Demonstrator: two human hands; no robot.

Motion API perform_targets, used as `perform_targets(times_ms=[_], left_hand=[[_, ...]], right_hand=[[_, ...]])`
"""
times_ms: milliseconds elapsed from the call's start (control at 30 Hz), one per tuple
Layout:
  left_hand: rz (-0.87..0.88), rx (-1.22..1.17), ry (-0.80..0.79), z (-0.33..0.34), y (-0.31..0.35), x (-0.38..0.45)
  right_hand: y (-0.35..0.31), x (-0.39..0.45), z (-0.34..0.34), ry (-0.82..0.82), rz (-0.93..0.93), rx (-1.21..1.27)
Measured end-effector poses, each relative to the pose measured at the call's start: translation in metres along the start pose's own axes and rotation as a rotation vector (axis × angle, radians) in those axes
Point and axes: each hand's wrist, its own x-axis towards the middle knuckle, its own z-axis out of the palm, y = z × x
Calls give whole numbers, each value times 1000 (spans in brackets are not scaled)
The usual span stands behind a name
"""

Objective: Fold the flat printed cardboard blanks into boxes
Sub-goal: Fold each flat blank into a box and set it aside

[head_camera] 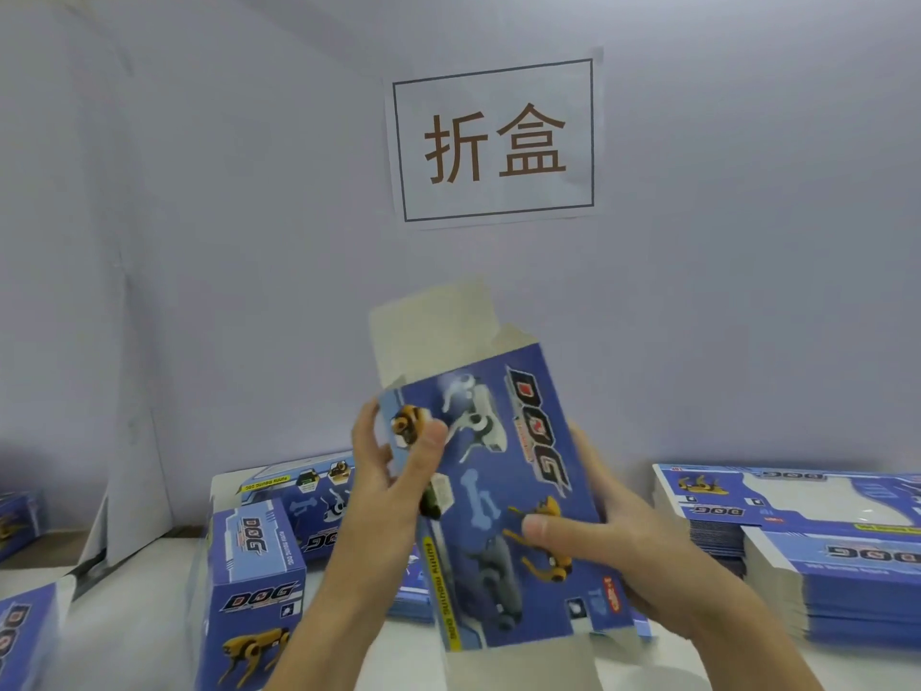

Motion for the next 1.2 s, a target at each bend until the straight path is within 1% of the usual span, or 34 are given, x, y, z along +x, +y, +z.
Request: perform_targets(times_ms=[67,100,133,167,233,300,400,467,533,600,667,767,900,967,1033,1133,1200], left_hand=[[119,-55,69,1,5,-1],[197,-45,68,2,8,-2],[268,-12,31,3,10,-4],[323,14,-31,7,12,-7],[385,35,-140,12,11,-11],[398,34,-152,15,9,-13],[377,57,-81,13,10,-14],[322,75,16,13,11,-13],[278,96,119,15,9,-11],[287,113,155,17,7,-12],[268,59,165,17,7,-12],[241,-17,182,15,7,-12],[238,44,141,16,8,-12],[284,78,148,17,10,-12],[338,18,135,19,11,-13],[301,-216,93,21,14,-18],[298,-222,91,21,15,-19]], right_hand=[[-7,7,8,27,-69,-78],[-12,10,13,91,-124,-104],[-16,11,17,173,-201,-115],[-18,12,22,269,-319,-137],[-20,14,26,419,-515,-214],[-26,15,30,451,-576,-272],[-26,11,30,424,-490,-204],[-22,11,32,406,-403,-181],[-18,13,35,397,-375,-149],[-17,17,39,428,-369,-171],[-16,18,41,443,-367,-182],[-13,20,38,453,-307,-75],[-10,23,35,388,-255,-62],[-10,23,34,381,-241,-24],[-9,23,35,431,-281,13],[-6,22,38,517,-402,120],[-3,20,40,536,-396,181]])
